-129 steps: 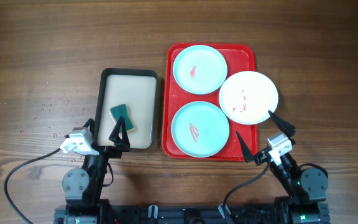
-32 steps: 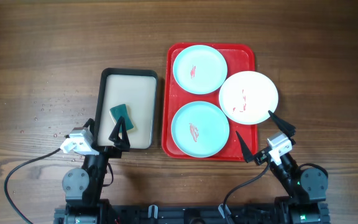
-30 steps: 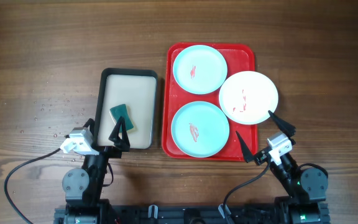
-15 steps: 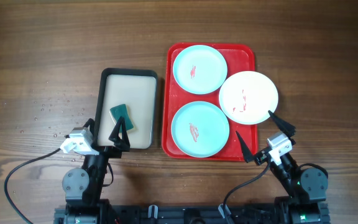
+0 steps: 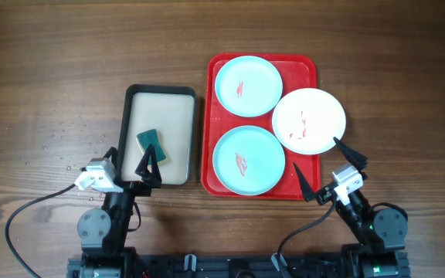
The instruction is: Clean dirty plates on tray and stack at the side
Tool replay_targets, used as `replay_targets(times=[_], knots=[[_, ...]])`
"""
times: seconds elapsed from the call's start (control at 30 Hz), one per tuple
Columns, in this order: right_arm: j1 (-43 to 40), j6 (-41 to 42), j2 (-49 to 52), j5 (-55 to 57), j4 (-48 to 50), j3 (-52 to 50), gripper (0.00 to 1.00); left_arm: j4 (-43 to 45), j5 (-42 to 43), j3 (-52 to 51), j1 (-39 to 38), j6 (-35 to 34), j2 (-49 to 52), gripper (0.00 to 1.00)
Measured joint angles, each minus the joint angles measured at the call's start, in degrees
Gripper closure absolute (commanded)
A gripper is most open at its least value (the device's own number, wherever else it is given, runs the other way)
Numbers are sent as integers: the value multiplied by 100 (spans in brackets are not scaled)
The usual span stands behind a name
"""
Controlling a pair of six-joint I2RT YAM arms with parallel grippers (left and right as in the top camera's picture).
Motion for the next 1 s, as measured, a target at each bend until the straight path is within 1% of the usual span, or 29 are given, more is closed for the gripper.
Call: replay_targets(times=[0.17,0.23,0.3,0.37,0.4,0.43,0.47,0.53,0.57,0.6,0.7,0.73,0.77,0.8,0.87,0.97,1.0], knots=[[0,0,0,0,0,0,0,2,2,0,0,-2,0,0],[0,2,7,-31,48,0,0,55,122,-4,2,-2,2,0],[0,85,9,-369,275,0,0,476,435,-20,0,-2,2,0],[0,540,15,-761,546,2,0,850,723,35,0,-7,2,0],[0,944,17,-1084,632,68,0,870,857,168,0,-55,2,0],[0,1174,20,-1287,542,254,0,846,929,374,0,-116,7,0],[0,1327,63,-1429,227,619,0,708,964,634,0,-138,57,0],[0,1475,271,-1491,-448,1390,0,238,968,1276,0,-181,334,0],[0,1578,546,-1530,-813,2017,0,-302,988,1923,0,-203,848,0],[0,1609,828,-1593,-1366,2428,0,-793,1010,2304,0,-225,1191,0],[17,1755,2369,-1644,-2922,3926,0,-2400,1163,3827,-4,-243,2758,0],[15,1801,2780,-1615,-3434,4286,0,-2949,1182,4299,-4,-240,3174,0],[22,1816,3071,-1604,-3724,4533,0,-3600,1200,4817,-4,-245,3587,0],[22,1799,3875,-1591,-4166,5084,0,-4234,1222,5556,-4,-243,4247,0],[22,1711,4631,-1591,-4382,5421,0,-4760,1222,6175,-4,-243,4933,0],[22,2004,5427,-1591,-4468,5477,0,-5237,1222,6417,-4,-240,5654,1],[22,2170,5674,-1593,-4575,5488,0,-5335,1222,6419,-4,-240,5790,7]])
